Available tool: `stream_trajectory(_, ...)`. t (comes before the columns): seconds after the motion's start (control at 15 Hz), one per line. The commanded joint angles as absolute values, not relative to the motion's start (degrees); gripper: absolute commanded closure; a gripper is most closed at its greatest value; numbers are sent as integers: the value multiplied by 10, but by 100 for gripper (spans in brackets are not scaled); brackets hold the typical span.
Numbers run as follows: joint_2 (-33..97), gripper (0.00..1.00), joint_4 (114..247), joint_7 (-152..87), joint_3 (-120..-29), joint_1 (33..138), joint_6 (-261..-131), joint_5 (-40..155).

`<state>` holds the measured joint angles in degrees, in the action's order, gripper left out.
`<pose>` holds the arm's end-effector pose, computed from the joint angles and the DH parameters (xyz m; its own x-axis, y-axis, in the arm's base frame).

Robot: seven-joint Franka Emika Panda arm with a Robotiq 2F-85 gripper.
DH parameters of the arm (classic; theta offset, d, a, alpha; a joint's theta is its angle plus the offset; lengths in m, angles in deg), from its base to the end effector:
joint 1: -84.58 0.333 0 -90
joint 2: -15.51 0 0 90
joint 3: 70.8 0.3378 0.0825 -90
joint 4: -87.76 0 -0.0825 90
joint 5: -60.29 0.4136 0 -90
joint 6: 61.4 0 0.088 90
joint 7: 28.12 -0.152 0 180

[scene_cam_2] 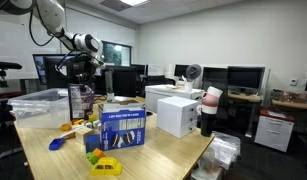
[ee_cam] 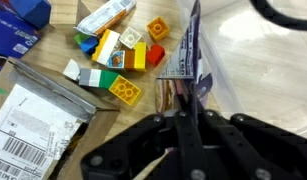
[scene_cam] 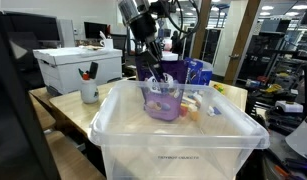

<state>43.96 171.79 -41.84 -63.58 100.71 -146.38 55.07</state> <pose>0.6111 0.2371 0.3352 0.8886 0.1319 -0.4393 0.2092 -0.9689 0.1324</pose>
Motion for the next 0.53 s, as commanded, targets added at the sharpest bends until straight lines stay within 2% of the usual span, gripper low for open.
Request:
stream_trajectory(0.0,446,93,1681,-445,-647,1013,-1418,537)
stream_trajectory(0.47,481,93,1604,-499,-667,1039,-1311,473)
